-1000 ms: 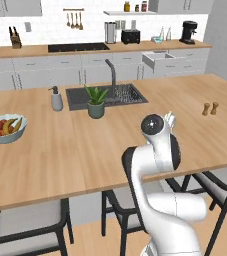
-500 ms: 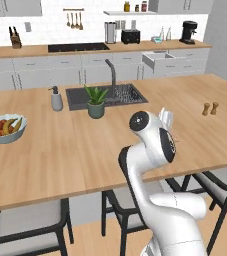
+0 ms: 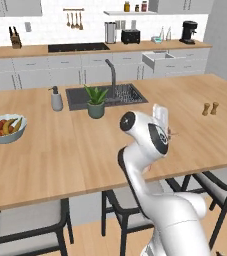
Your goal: Take a straw from the drawer in front and place it inside the glass cup on the dining counter.
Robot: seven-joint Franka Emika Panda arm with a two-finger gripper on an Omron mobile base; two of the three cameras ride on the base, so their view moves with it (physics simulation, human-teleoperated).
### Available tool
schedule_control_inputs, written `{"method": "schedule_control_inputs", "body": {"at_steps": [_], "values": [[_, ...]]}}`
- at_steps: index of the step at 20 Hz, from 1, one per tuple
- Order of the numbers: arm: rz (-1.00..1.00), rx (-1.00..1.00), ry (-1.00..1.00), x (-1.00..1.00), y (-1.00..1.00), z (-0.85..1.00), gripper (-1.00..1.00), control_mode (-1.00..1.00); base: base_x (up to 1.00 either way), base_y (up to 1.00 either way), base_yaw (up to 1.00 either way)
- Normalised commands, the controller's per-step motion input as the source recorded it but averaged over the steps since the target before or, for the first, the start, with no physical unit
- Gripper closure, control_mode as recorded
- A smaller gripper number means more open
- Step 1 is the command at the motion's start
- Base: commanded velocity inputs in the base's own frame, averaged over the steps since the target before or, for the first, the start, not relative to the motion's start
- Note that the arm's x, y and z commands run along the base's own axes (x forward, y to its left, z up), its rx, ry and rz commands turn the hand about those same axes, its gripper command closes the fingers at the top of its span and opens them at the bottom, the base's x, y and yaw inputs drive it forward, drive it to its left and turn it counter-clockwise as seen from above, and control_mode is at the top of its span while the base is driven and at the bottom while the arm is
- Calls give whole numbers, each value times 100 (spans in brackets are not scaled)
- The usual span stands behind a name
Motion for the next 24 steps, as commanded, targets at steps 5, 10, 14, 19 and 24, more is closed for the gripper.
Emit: {"method": "schedule_control_inputs", "body": {"at_steps": [5, 10, 14, 19, 24], "values": [[0, -2, -15, 36, -39, 0, 100, -100, 0, 0, 0], [-2, 2, -17, 47, -20, 0, 100, -100, 0, 0, 0], [-4, 3, -9, 65, -1, 0, 100, -100, 0, 0, 0], [-5, 1, -2, 75, 0, -2, 100, -100, 0, 0, 0], [-9, 0, 0, 75, 14, -11, 100, -100, 0, 0, 0]]}}
